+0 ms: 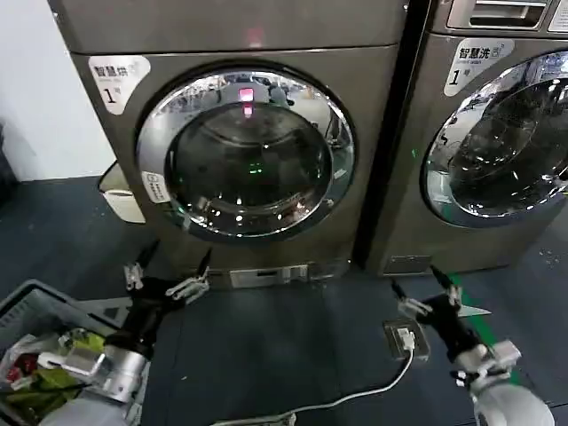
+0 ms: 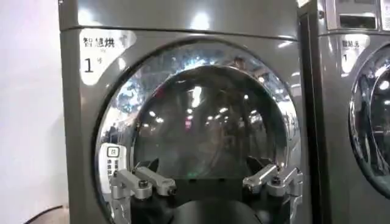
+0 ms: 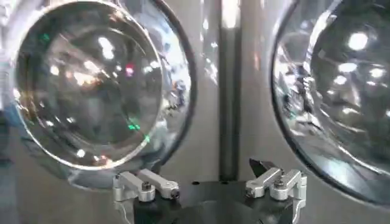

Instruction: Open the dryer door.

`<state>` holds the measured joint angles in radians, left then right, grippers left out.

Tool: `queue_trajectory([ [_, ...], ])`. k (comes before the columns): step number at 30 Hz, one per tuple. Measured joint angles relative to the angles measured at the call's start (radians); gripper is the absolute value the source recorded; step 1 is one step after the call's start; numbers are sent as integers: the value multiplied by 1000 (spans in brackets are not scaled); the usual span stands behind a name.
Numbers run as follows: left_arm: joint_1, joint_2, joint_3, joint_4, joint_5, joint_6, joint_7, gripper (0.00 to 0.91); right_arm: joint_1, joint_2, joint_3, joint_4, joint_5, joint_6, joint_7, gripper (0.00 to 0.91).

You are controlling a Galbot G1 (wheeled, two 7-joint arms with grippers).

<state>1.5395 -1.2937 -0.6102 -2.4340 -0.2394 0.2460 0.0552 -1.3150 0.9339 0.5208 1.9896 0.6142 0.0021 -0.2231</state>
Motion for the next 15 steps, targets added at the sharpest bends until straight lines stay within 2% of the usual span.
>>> queue_trajectory([
  [3,3,-1,0,-5,0,1,0,907,70,-59,-78,-13,39,-13,-6,907],
  [8,7,-5,0,-16,-1,4,0,907,212,-127,-212,-45,64,-18,-15,907],
  [15,18,-13,-7,-24,0,4,-1,907,461,-140,-434,-137,115,-24,-20,907],
])
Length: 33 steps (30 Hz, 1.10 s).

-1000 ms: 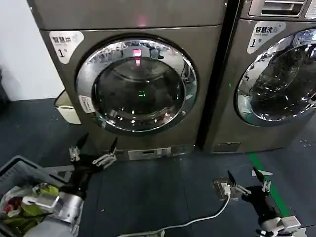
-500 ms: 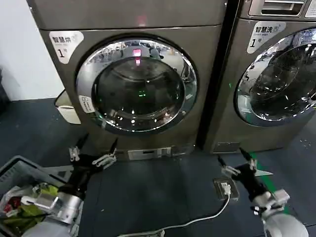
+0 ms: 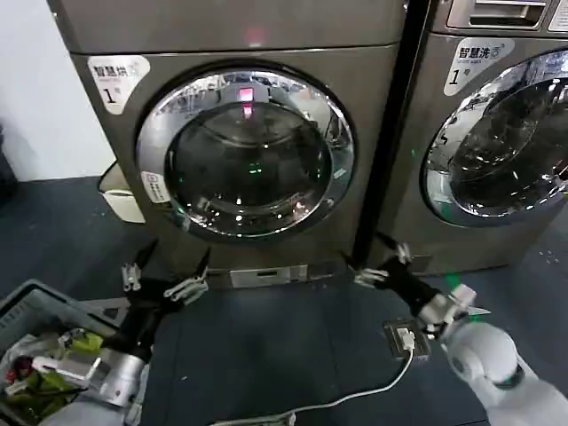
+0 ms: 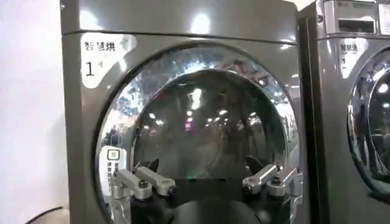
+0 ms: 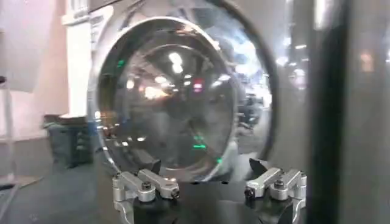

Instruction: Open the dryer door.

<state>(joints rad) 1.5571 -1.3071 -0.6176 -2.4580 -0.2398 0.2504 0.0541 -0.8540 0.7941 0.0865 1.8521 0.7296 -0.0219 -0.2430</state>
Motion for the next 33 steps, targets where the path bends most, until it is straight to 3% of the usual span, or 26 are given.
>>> queue_trajectory([
  [8,10,-9,-6,-9,2,3,0,907,283,54,-237,-128,41,-67,-49,907],
  [22,15,1,-12,-23,-4,9,0,907,650,226,-542,-346,111,-62,-115,907],
  [33,16,-3,-10,-27,-3,11,0,907,796,377,-667,-513,121,-39,-166,907],
])
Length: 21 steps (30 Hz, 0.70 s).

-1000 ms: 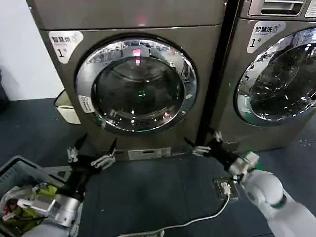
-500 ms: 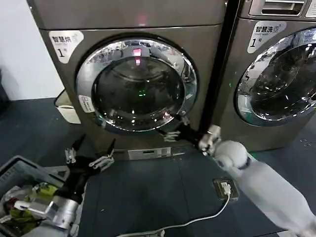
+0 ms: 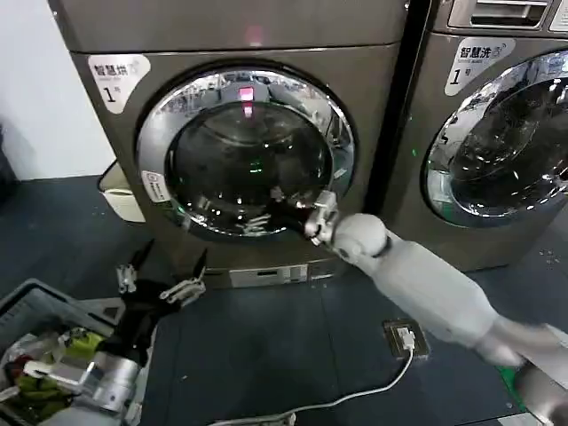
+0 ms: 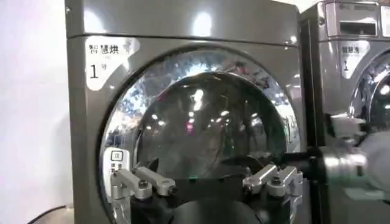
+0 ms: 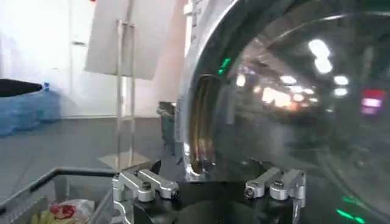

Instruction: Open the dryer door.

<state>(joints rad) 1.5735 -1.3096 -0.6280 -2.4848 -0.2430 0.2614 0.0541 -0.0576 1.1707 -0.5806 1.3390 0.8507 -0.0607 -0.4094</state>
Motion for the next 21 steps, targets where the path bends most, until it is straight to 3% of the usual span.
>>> queue_trajectory([
  [21,4,-5,-10,-16,-2,4,-2,907,118,244,-65,-233,19,3,-30,907],
])
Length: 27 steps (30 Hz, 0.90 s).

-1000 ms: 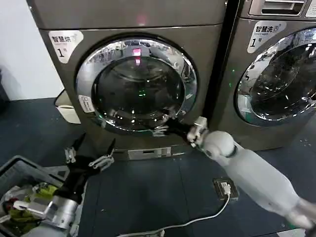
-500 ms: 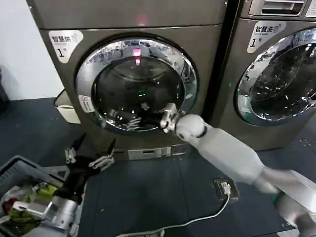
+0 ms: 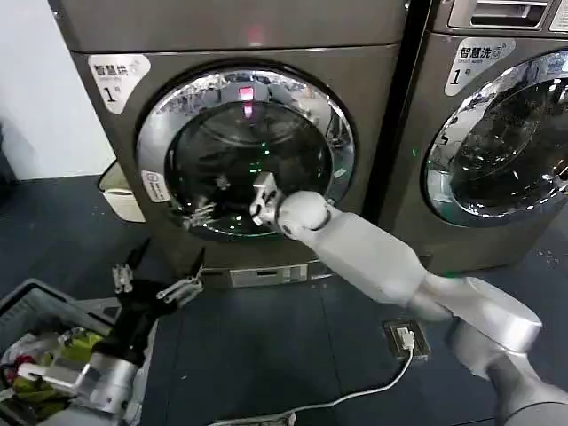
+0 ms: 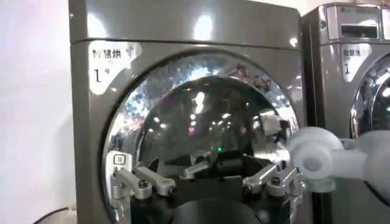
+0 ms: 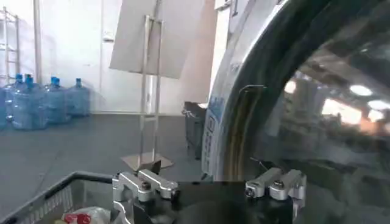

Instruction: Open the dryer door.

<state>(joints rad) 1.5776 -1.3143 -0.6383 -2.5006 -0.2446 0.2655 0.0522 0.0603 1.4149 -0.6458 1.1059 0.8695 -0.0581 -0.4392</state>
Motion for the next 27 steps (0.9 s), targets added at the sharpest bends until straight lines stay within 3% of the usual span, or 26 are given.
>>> queue_trajectory([
  [16,-1,4,-6,-8,-6,-1,1,907,14,125,12,-178,-13,18,-40,907],
  [27,4,4,-10,-23,-9,-1,1,907,14,172,26,-237,-26,18,-77,907],
])
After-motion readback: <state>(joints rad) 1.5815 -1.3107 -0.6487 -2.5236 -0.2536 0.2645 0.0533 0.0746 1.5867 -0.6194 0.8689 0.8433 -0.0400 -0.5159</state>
